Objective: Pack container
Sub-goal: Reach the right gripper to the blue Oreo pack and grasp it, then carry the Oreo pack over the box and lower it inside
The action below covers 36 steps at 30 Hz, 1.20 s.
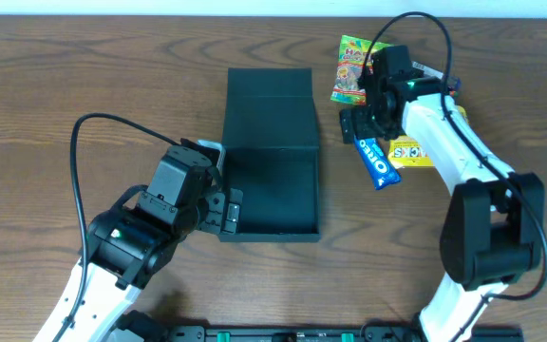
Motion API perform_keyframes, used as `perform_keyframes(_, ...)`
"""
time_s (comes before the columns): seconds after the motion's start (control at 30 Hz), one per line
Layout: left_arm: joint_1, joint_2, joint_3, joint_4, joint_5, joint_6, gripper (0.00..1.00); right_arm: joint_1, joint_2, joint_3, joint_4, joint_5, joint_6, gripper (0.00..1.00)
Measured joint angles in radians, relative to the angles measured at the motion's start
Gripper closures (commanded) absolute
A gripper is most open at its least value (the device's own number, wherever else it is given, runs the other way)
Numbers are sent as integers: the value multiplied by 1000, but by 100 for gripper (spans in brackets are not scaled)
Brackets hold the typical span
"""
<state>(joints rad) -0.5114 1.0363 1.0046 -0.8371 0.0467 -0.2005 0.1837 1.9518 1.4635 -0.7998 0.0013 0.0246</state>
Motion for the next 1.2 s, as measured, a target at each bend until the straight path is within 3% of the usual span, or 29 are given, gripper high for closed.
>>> perform_keyframes(0.33, 0, 0, 0, 0, 2, 0, 5, 0, 119, 0, 2, 18, -46, 10)
perform_keyframes(0.47, 0, 0, 0, 0, 3, 0, 5, 0, 138, 0, 3, 18, -59, 23)
perform_keyframes(0.67, 0, 0, 0, 0, 2, 0, 5, 0, 156, 0, 3, 18, -59, 54)
perform_keyframes(0.77, 0, 0, 0, 0, 3, 0, 5, 0, 156, 0, 0, 18, -39, 64)
perform_keyframes(1.03, 0, 0, 0, 4, 2, 16, 5, 0, 156, 18, -57, 17, 26, 71)
perform_keyframes(1.2, 0, 0, 0, 8, -21, 26, 5, 0, 156, 127, -189, 16, 70, 74)
